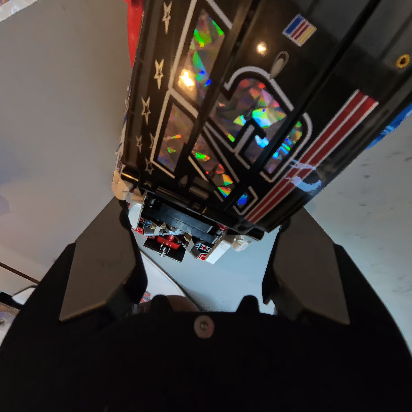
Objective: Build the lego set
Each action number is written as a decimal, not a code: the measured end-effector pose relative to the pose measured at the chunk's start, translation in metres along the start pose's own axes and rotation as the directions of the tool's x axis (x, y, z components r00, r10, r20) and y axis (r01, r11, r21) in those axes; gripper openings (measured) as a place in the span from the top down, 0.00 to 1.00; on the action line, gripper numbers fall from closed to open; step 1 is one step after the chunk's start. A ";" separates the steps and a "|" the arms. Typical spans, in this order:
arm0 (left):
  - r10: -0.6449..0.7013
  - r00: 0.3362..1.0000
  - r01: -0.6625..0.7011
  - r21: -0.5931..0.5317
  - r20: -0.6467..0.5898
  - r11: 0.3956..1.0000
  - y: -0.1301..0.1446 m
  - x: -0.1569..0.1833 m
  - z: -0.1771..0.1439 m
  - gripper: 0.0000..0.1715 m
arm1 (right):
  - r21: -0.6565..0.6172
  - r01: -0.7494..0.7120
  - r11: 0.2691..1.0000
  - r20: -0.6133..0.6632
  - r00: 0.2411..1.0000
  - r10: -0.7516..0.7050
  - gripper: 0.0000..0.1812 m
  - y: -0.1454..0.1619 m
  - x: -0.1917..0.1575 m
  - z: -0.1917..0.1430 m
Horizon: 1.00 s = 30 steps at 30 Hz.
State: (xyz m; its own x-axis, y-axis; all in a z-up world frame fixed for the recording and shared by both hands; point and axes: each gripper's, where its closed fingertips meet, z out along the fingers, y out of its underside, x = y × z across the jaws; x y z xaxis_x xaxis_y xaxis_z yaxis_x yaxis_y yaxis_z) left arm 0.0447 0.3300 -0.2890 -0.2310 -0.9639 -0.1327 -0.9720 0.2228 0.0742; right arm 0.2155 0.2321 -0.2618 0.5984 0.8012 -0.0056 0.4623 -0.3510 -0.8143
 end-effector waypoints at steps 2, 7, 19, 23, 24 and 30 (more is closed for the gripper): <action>-0.030 1.000 0.030 -0.009 -0.010 1.000 0.005 0.006 -0.001 0.23 | -0.021 0.003 1.000 -0.007 1.000 -0.004 0.96 -0.003 0.005 0.007; -0.101 0.995 0.100 -0.029 -0.029 0.995 0.023 0.024 -0.003 0.25 | -0.040 0.012 0.999 0.020 1.000 -0.011 0.96 -0.012 0.007 0.022; -0.381 0.921 0.389 0.162 -0.080 0.907 0.057 0.064 -0.026 0.29 | -0.139 0.127 0.982 0.052 0.991 -0.121 0.97 -0.022 0.013 0.052; -0.547 0.836 0.499 0.375 0.028 0.781 0.085 0.062 -0.063 0.32 | -0.137 0.095 0.986 -0.002 0.995 -0.096 0.97 -0.011 0.022 0.032; -0.587 0.807 0.509 0.421 0.071 0.751 0.094 0.063 -0.073 0.35 | -0.119 0.078 0.990 -0.003 0.997 -0.079 0.97 -0.010 0.022 0.023; -0.628 0.761 0.428 0.601 0.164 0.675 0.076 0.107 -0.107 0.69 | 0.135 -0.190 0.972 0.263 0.953 0.150 0.97 -0.049 -0.015 -0.033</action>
State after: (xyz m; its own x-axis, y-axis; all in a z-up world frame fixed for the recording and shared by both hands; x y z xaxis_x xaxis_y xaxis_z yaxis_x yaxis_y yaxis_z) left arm -0.0494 0.2284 -0.1917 0.4278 -0.8493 -0.3093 -0.7805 -0.1745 -0.6003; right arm 0.2056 0.2213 -0.2022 0.4670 0.8387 -0.2801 0.2475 -0.4281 -0.8692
